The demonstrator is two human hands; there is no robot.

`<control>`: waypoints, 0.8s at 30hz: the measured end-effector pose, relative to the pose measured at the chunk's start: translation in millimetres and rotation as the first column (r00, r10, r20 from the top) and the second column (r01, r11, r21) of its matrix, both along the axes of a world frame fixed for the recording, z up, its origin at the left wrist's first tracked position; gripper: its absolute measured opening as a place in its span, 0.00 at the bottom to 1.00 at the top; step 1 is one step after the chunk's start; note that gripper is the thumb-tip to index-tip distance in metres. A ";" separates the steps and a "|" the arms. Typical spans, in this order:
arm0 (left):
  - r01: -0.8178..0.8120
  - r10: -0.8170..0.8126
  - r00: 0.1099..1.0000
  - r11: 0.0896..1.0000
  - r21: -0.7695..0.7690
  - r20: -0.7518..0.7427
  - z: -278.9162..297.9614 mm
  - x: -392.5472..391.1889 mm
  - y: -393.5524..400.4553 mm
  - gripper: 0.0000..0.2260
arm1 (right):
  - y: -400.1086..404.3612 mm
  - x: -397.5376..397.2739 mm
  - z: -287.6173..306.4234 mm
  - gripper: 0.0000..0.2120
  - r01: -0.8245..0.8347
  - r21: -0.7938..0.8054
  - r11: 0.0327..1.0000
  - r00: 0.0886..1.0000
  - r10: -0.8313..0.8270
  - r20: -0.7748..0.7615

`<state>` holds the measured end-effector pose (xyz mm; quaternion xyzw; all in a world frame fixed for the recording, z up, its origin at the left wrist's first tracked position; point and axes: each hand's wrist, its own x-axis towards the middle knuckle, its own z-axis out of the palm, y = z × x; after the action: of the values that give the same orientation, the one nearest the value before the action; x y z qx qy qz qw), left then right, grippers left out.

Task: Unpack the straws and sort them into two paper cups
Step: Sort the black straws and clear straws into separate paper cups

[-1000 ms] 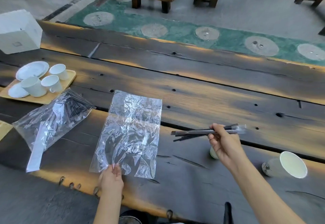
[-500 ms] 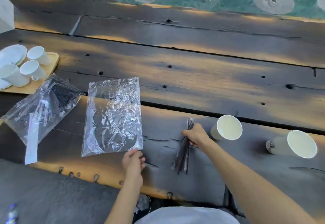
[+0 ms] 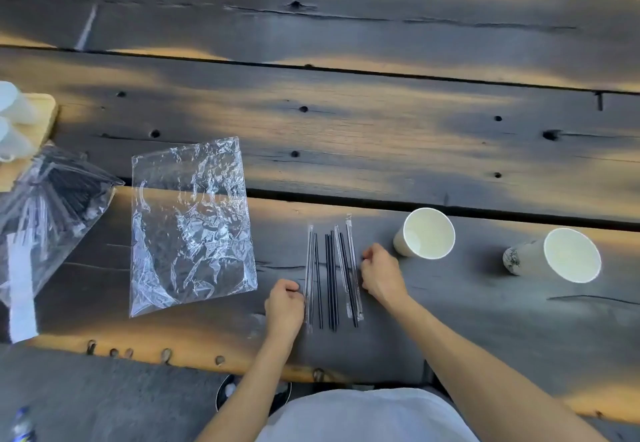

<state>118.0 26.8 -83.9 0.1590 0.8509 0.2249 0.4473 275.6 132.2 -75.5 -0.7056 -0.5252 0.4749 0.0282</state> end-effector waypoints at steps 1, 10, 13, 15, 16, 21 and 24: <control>0.051 -0.052 0.997 0.998 -0.022 -0.061 1.6 0.8 2.3 0.10 | -7.6 7.2 0.9 0.08 -0.016 0.004 1.000 1.000 0.016 0.007; 0.400 -0.430 0.855 0.903 -0.158 -0.289 5.6 20.3 37.7 0.06 | -59.8 45.2 -29.3 0.10 0.088 -0.102 0.991 0.995 -0.093 -0.048; 0.413 -0.441 0.819 0.897 -0.156 -0.368 7.5 25.3 42.9 0.08 | -61.7 39.7 -14.8 0.11 0.062 -0.091 0.994 0.994 -0.069 -0.082; 0.404 -0.422 0.814 0.905 -0.132 -0.399 8.5 27.8 46.0 0.08 | -59.8 37.0 -12.7 0.12 0.043 -0.086 0.995 0.995 -0.051 -0.090; 0.407 -0.421 0.813 0.905 -0.124 -0.402 9.6 29.6 46.7 0.08 | -58.2 35.3 -12.0 0.12 0.041 -0.086 0.995 0.994 -0.050 -0.100; 0.417 -0.425 0.817 0.902 -0.108 -0.389 10.6 36.7 46.1 0.07 | -47.4 24.3 -9.0 0.09 -0.001 -0.075 0.997 0.993 -0.008 -0.120; 0.437 -0.451 0.821 0.891 -0.124 -0.351 10.4 40.9 48.8 0.12 | -40.3 19.9 -7.3 0.09 -0.035 -0.064 0.997 0.993 0.027 -0.118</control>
<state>158.9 75.6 -73.6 0.3835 0.8633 0.0642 0.3216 295.5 91.9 -82.8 -0.6688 -0.5176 0.5329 0.0280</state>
